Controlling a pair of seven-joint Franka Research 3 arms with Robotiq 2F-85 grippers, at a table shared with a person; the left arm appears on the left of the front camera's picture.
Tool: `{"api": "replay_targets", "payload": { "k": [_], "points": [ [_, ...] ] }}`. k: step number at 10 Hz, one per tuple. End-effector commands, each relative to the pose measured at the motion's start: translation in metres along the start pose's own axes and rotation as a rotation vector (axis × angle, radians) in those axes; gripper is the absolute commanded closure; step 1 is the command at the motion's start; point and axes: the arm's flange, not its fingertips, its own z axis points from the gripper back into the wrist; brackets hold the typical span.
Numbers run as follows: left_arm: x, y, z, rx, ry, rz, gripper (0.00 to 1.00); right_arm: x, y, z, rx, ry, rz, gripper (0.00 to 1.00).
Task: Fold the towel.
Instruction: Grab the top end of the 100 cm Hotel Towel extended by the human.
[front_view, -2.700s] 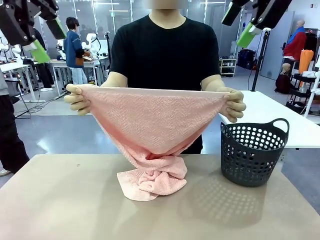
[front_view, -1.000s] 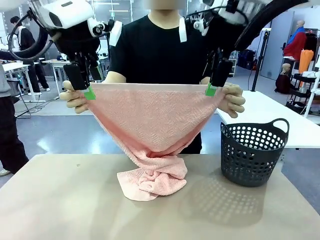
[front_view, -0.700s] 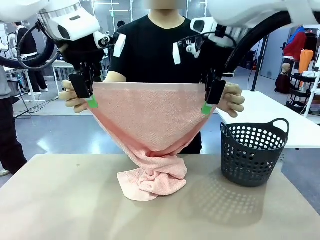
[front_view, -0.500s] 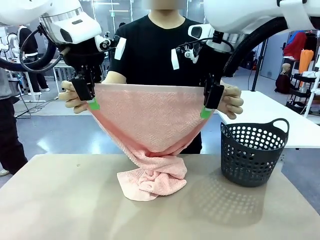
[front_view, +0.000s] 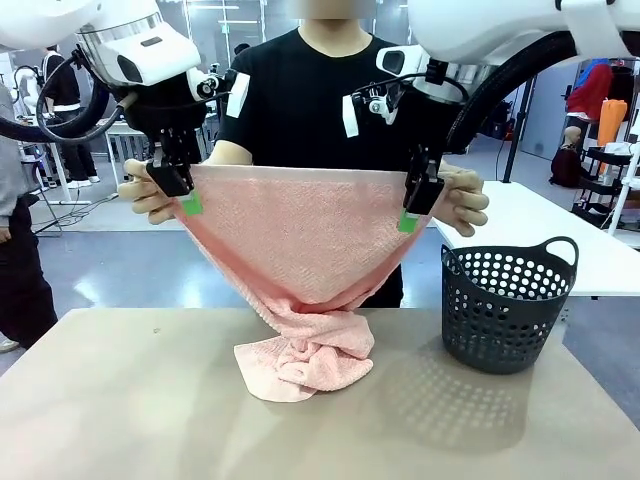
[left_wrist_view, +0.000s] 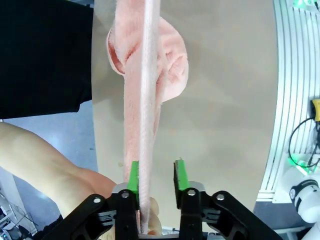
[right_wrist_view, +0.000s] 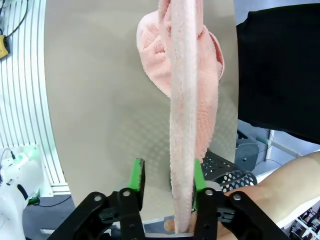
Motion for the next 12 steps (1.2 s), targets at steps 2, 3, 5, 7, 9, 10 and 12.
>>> {"api": "replay_targets", "payload": {
  "k": [2,3,5,7,9,10,12],
  "points": [
    [-0.006,-0.007,0.003,-0.008,-0.019,0.017,1.0,-0.002,0.0,0.0,-0.017,-0.01,-0.001,1.0],
    [-0.006,-0.006,0.002,-0.01,-0.019,0.029,1.0,-0.003,0.0,-0.001,-0.013,-0.016,0.004,1.0],
    [-0.009,-0.007,0.002,-0.01,-0.023,0.034,1.0,-0.005,0.0,-0.002,-0.009,-0.019,0.003,1.0],
    [-0.011,-0.008,0.002,-0.011,-0.038,0.049,1.0,-0.006,0.001,-0.002,-0.008,-0.023,0.001,1.0],
    [-0.002,-0.001,0.001,-0.005,-0.014,0.02,1.0,-0.001,-0.001,0.001,-0.005,-0.003,-0.004,1.0],
    [-0.002,-0.001,0.001,-0.005,-0.014,0.02,1.0,-0.001,-0.001,0.001,-0.005,-0.003,-0.004,1.0],
    [-0.002,-0.001,0.001,-0.005,-0.014,0.02,1.0,-0.001,-0.001,0.001,-0.005,-0.003,-0.004,1.0]
  ]
}}
